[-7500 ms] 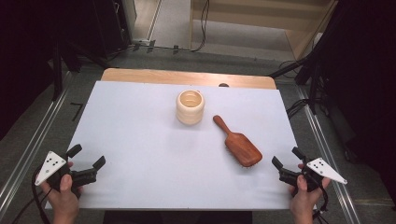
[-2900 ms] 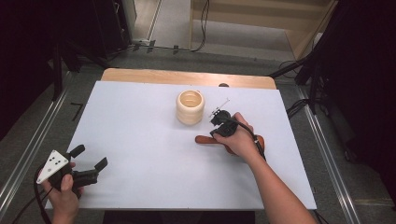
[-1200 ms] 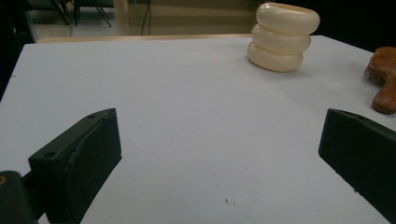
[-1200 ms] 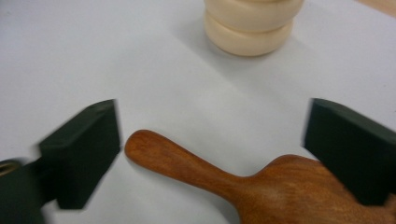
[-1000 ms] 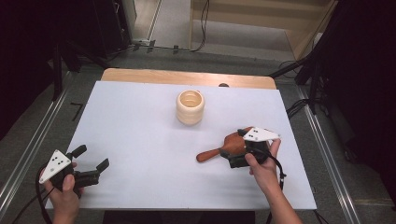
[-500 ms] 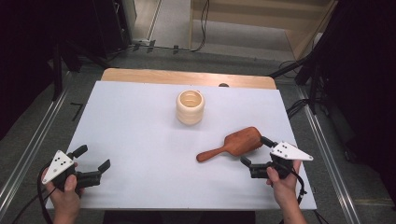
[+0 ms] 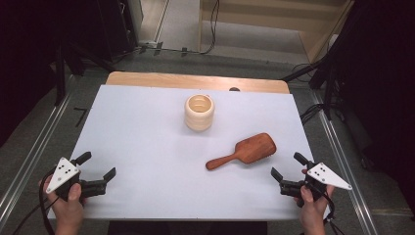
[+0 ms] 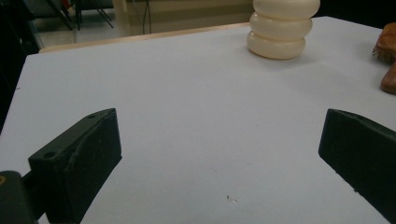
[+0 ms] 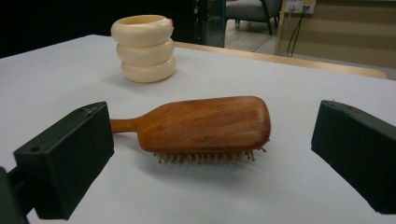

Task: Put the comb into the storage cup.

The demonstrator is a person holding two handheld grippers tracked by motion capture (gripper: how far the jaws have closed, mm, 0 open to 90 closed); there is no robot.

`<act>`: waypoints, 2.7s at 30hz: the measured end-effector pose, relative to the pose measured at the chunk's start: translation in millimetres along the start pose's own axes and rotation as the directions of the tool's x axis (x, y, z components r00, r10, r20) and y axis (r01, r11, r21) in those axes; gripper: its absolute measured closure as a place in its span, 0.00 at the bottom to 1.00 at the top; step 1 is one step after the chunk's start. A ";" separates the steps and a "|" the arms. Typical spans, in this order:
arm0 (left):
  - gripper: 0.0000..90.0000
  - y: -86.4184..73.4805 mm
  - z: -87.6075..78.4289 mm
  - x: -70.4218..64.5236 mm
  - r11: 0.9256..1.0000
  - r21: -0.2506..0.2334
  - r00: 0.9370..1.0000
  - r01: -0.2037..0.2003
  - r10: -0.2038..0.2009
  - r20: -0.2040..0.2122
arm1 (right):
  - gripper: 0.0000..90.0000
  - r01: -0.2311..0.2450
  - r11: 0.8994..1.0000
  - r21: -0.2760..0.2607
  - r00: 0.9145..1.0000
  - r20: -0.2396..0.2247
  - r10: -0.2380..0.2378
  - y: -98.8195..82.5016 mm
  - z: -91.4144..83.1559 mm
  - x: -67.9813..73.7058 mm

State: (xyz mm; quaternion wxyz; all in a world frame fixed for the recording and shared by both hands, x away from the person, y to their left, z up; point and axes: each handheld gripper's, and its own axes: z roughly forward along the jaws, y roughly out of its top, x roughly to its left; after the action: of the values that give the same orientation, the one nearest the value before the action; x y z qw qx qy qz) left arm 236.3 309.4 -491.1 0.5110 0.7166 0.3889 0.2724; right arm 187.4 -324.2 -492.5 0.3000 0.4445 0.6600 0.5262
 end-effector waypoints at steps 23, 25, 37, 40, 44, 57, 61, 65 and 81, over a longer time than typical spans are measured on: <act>0.00 31.1 15.2 -34.4 0.999 -0.002 0.993 -0.040 0.040 0.108 | 0.00 -0.040 0.999 -0.027 0.999 -0.002 0.039 -22.8 -7.7 -29.1; 0.00 36.8 21.8 -37.7 0.999 0.005 0.990 -0.045 0.044 0.136 | 0.00 -0.045 0.999 -0.026 0.999 -0.009 0.045 -23.1 -8.6 -29.5; 0.00 61.4 41.0 -50.6 0.998 0.031 0.985 -0.063 0.057 0.160 | 0.00 -0.018 1.000 -0.026 1.000 -0.006 0.018 -24.2 -7.4 -26.8; 0.00 67.5 48.4 -58.9 0.996 0.037 0.983 -0.086 0.079 0.169 | 0.00 -0.032 0.999 -0.030 0.999 -0.009 0.031 -24.5 -7.8 -27.5; 0.00 71.5 57.3 -68.3 0.994 0.046 0.977 -0.102 0.091 0.194 | 0.00 -0.030 0.999 -0.028 0.999 -0.012 0.029 -24.6 -7.6 -27.2; 0.00 83.8 92.1 -99.0 0.984 0.080 0.953 -0.161 0.134 0.272 | 0.00 -0.022 0.999 -0.029 1.000 -0.019 0.022 -25.6 -6.8 -26.9; 0.00 85.5 104.0 -109.0 0.980 0.095 0.947 -0.176 0.142 0.289 | 0.00 -0.018 0.999 -0.028 1.000 -0.018 0.018 -25.9 -5.5 -26.0; 0.00 85.8 114.5 -116.4 0.978 0.112 0.945 -0.177 0.137 0.298 | 0.00 -0.014 0.999 -0.030 1.000 -0.018 0.013 -26.3 -5.0 -26.4; 0.00 93.3 142.6 -143.4 0.966 0.144 0.918 -0.216 0.151 0.367 | 0.00 -0.015 1.000 -0.028 1.000 -0.017 0.014 -26.6 -4.3 -25.3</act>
State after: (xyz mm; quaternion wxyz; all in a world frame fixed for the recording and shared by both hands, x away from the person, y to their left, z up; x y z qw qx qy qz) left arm 295.8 99.0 -448.9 0.4769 0.8307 0.2450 0.1498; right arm 187.2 -350.1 -518.7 0.2967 0.4404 0.6520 0.5413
